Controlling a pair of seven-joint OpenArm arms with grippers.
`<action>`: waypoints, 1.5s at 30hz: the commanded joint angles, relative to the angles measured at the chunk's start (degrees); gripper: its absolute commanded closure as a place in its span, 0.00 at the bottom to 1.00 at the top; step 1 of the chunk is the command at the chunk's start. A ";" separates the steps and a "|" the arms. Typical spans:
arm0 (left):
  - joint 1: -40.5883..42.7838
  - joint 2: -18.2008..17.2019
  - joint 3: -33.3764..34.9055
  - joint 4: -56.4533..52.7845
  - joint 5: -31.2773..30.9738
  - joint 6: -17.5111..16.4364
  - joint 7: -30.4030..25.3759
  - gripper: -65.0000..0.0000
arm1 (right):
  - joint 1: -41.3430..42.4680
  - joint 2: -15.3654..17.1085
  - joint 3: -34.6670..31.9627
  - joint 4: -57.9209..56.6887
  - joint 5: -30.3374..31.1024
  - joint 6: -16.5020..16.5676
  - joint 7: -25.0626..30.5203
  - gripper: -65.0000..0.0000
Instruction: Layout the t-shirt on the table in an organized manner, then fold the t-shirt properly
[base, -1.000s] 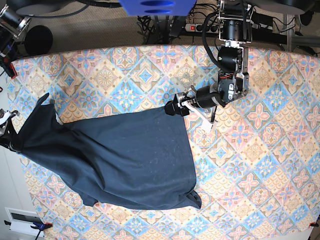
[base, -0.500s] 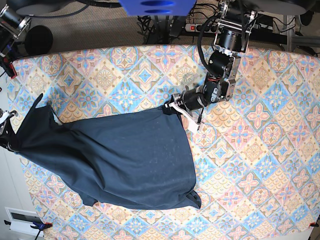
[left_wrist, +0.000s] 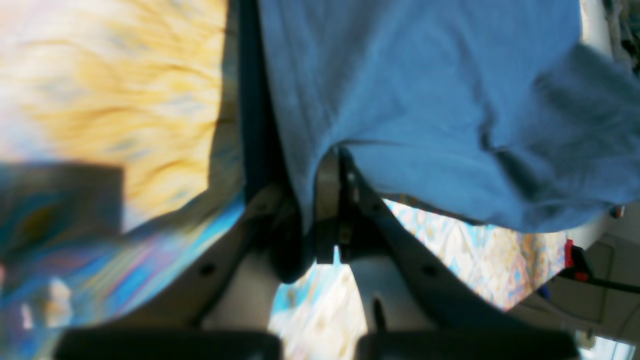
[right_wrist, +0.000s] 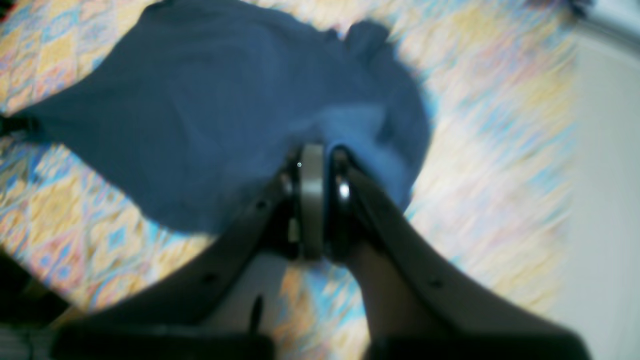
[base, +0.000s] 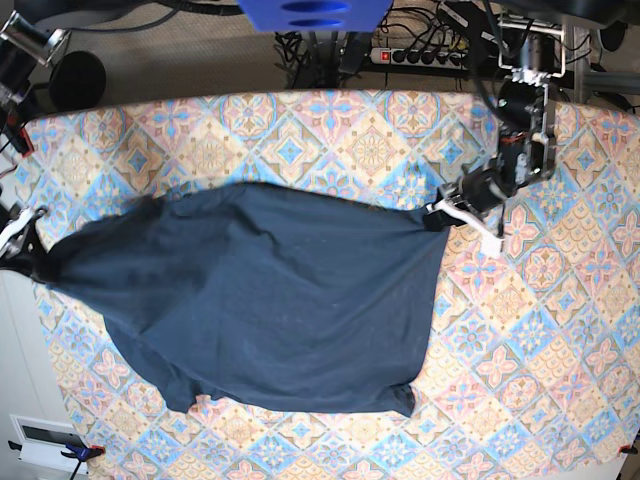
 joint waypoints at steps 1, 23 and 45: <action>0.32 -1.79 -1.54 2.59 -1.36 -0.32 -0.94 1.00 | -0.83 1.42 0.62 0.77 1.30 0.12 1.62 0.99; 19.31 -5.31 -28.00 14.28 -2.33 -4.98 -0.85 1.00 | -19.20 -0.86 2.03 7.54 10.88 0.12 -4.76 0.99; 22.30 -6.01 -29.49 14.28 -2.60 -6.30 -0.06 1.00 | -31.16 1.42 1.50 5.16 12.99 0.12 -4.76 0.99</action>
